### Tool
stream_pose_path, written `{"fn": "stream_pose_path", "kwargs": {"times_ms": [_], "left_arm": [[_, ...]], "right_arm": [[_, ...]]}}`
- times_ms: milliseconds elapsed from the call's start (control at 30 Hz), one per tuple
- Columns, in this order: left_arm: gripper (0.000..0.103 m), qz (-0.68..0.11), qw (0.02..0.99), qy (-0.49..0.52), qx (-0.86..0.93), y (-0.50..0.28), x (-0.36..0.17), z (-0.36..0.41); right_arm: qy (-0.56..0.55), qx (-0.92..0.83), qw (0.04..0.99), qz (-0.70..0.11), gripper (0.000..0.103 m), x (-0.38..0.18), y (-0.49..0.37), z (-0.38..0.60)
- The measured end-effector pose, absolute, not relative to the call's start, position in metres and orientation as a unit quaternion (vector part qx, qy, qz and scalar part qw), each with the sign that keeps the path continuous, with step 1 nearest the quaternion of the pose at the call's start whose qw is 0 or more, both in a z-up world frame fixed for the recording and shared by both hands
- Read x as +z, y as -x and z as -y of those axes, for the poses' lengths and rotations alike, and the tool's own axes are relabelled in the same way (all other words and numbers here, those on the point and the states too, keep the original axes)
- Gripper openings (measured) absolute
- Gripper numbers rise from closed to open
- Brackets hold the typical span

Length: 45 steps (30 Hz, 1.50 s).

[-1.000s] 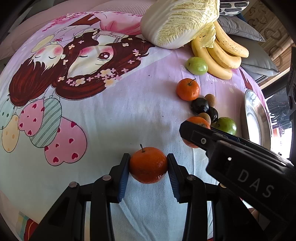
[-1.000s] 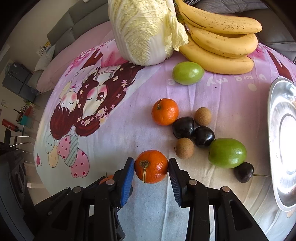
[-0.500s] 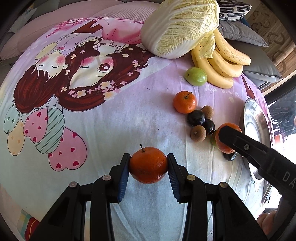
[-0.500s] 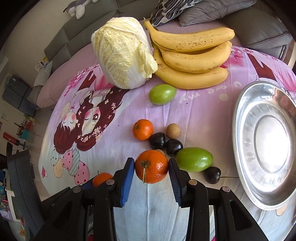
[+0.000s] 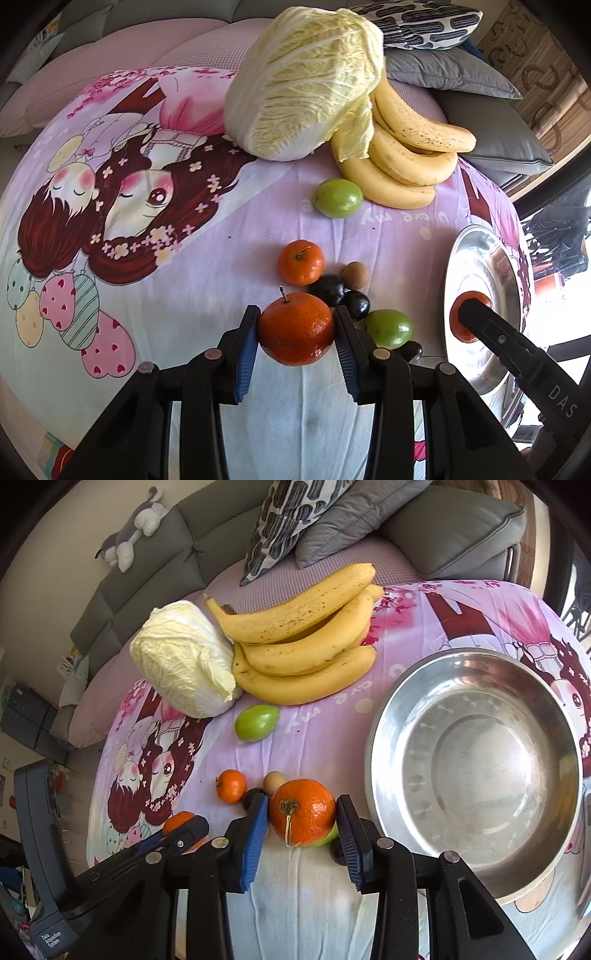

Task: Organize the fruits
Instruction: 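Carry both tangerines over the steel bowl and open both tools to drop them, then move the left tool toward a brown round fruit while the right tool approaches the green mango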

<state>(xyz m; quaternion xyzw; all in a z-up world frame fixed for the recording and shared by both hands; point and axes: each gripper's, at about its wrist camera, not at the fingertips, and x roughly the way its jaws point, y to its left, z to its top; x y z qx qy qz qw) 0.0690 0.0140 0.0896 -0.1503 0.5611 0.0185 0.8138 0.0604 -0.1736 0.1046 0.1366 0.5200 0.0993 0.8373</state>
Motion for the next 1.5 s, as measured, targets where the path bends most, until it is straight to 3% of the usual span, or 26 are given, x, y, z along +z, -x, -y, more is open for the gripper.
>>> {"fn": "stream_pose_path", "kwargs": {"times_ms": [500,867,1033,1100,1267,1400,1500], "left_arm": [[0.041,-0.581,0.805,0.092,-0.070,-0.118,0.096,0.100],[0.041,-0.592,0.798,0.050,-0.100,-0.142,0.080,0.160],[0.042,-0.586,0.803,0.043,-0.098,-0.142,0.082,0.163],[0.042,-0.581,0.807,0.040,-0.096,-0.141,0.086,0.161],[0.044,-0.576,0.812,0.044,-0.085,-0.137,0.093,0.152],[0.063,-0.574,0.814,0.042,-0.074,-0.133,0.094,0.144],[0.071,-0.569,0.819,0.035,-0.068,-0.130,0.095,0.140]], "right_arm": [[-0.240,-0.047,0.824,-0.510,0.041,0.086,-0.071,0.313],[-0.265,-0.070,0.815,-0.510,0.041,0.080,-0.073,0.341],[-0.275,-0.061,0.817,-0.504,0.051,0.082,-0.072,0.343],[-0.277,-0.057,0.819,-0.498,0.063,0.085,-0.071,0.343],[-0.276,-0.053,0.826,-0.489,0.069,0.093,-0.068,0.342],[-0.274,-0.055,0.824,-0.492,0.069,0.092,-0.067,0.342],[-0.263,-0.064,0.826,-0.494,0.069,0.093,-0.066,0.341]]}}
